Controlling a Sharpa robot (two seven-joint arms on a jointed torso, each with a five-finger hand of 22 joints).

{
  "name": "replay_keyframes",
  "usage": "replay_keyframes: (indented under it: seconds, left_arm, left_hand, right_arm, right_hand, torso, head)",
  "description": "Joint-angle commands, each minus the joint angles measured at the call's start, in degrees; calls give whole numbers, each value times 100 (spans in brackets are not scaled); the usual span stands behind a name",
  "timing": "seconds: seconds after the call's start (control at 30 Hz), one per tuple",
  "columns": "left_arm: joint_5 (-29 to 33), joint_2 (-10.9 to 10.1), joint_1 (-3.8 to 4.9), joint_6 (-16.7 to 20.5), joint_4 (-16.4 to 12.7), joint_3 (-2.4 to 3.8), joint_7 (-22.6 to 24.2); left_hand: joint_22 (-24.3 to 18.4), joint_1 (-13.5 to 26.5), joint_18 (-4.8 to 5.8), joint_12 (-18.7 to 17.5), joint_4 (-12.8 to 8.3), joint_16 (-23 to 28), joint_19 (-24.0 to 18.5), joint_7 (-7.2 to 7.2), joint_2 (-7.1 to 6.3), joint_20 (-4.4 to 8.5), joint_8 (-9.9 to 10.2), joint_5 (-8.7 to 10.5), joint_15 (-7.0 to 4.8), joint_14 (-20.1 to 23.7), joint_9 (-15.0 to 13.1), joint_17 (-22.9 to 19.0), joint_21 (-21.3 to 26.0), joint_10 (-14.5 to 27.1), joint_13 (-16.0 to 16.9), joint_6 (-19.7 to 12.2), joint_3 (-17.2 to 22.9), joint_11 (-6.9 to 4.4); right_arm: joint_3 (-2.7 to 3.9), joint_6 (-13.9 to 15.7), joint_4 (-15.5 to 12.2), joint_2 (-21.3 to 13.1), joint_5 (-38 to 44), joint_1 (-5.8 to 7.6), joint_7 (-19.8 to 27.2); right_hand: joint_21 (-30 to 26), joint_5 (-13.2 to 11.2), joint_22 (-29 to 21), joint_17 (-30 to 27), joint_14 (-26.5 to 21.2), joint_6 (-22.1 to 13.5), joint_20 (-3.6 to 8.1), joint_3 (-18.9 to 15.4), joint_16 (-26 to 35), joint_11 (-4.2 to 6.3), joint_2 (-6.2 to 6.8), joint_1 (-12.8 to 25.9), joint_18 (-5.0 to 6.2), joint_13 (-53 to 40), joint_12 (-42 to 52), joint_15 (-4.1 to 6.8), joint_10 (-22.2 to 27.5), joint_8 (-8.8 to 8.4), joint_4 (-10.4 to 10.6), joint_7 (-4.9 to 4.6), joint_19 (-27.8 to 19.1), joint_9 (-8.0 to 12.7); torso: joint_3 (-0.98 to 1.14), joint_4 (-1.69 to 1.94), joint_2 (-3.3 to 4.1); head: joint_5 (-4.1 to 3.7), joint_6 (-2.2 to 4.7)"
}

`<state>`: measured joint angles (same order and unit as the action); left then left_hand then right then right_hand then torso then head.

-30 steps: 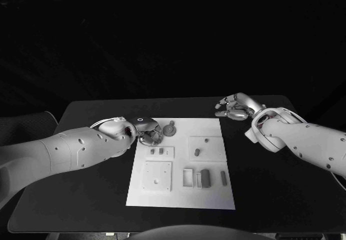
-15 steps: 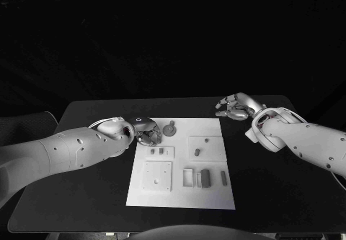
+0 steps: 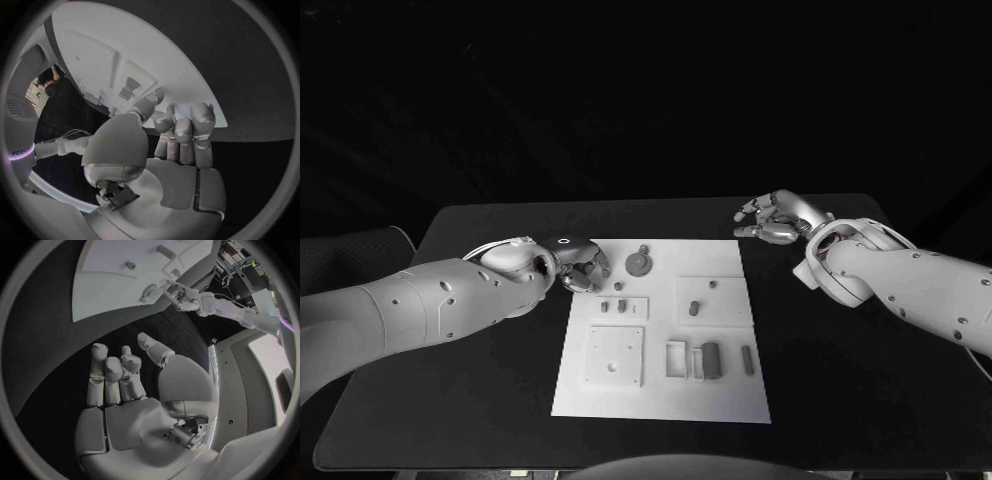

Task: Assemble the parts on the task board

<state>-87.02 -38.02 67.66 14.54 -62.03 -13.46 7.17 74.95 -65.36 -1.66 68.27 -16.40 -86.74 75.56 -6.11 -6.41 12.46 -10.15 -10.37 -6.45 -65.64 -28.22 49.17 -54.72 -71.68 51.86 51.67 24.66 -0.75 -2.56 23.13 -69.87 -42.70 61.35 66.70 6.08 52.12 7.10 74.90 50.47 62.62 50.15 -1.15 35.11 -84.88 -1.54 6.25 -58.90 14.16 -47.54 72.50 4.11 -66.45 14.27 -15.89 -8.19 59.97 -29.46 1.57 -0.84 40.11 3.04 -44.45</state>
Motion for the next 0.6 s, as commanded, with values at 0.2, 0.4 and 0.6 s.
replay_keyframes:
  seconds: [0.2,0.4,0.6]
  left_arm:
    - [332,-192,14,207,-34,156,76]
    - [827,-343,93,346,-55,308,177]
    - [1735,-497,128,405,-197,414,257]
  left_hand:
    - [-4,25,-755,-115,21,132,-48,-10,-73,-52,-161,14,-8,14,-52,-40,108,85,-43,235,23,39]
    - [-179,121,-685,-557,38,600,-387,-36,-82,-130,-202,10,21,285,-59,-236,501,442,-225,241,116,65]
    - [-924,245,-440,-1782,17,1835,-917,-130,-67,-349,-256,28,152,675,-93,-795,1680,854,-897,191,306,167]
  right_arm:
    - [1,-209,24,-19,201,0,-80]
    - [-2,-208,98,8,257,-1,-78]
    - [-38,-205,131,47,400,-11,-67]
  right_hand:
    - [-25,1,92,-5,21,-21,6,-5,11,-32,15,22,84,-1,21,7,9,-28,5,-20,32,10]
    - [-26,2,92,-6,20,-24,6,-1,11,-33,14,12,84,0,21,5,10,-30,-2,-22,30,10]
    - [-26,4,92,-6,19,-26,7,2,11,-35,10,4,84,0,21,4,11,-31,-8,-23,30,11]
  torso:
    - [6,2,-3]
    - [13,3,-1]
    - [17,-3,4]
  head:
    - [-15,26]
    - [-20,52]
    - [-30,80]
